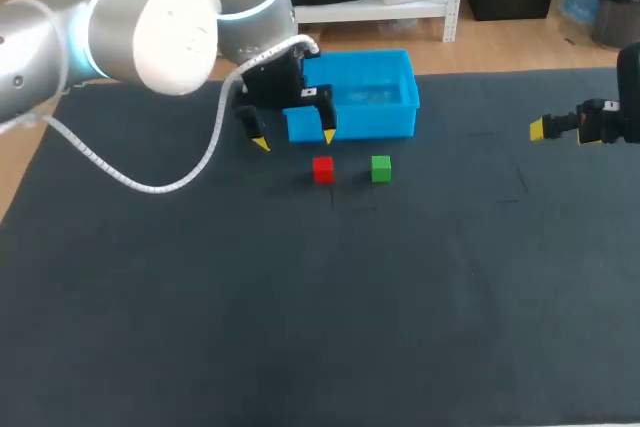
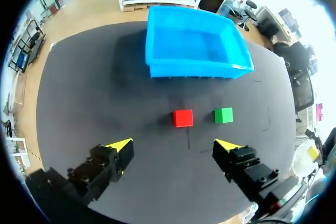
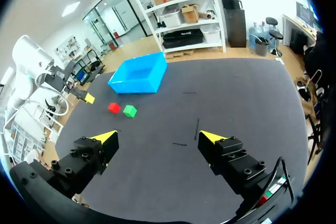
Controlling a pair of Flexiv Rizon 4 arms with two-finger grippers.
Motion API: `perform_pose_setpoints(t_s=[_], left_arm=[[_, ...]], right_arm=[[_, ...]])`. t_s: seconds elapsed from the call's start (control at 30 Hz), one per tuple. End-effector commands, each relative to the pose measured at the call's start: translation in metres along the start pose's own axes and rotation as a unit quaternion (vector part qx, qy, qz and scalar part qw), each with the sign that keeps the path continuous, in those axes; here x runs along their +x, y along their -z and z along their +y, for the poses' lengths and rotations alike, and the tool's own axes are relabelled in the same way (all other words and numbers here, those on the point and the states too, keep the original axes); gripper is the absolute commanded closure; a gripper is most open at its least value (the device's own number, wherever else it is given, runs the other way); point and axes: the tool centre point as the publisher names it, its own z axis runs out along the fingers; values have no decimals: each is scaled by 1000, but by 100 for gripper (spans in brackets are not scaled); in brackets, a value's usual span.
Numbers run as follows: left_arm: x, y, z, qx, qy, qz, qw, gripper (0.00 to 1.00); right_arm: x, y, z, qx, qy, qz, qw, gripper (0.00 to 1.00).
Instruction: Use the left arm to pick the red cube and place it into the blue plastic box first, then use the right arm to grasp the green cube and put it into the same blue plastic box after the first action is fully finished.
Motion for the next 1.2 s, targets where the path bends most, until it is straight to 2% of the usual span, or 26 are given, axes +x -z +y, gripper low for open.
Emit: perform_pose_setpoints(t_s=[0.03,0.43,0.5,0.7,0.87,1.13,1.2], left_arm=[[0,0,0,-1,0,0,1000,0],[-3,0,-4,-3,-7,-2,1000,0],[-8,-1,-11,-32,-17,-2,999,0],[-20,-5,-21,-63,-30,16,997,0],[-27,-19,-20,-70,-11,38,997,0],[-25,-37,-18,-69,8,45,997,0],[-24,-43,-17,-79,6,50,996,0]], right_arm=[[0,0,0,0,0,1,1000,0],[0,0,0,0,0,1,1000,0],[0,0,0,0,0,1,1000,0],[0,0,0,0,0,1,1000,0],[0,0,0,0,0,1,1000,0],[0,0,0,0,0,1,1000,0],[0,0,0,0,0,1,1000,0]])
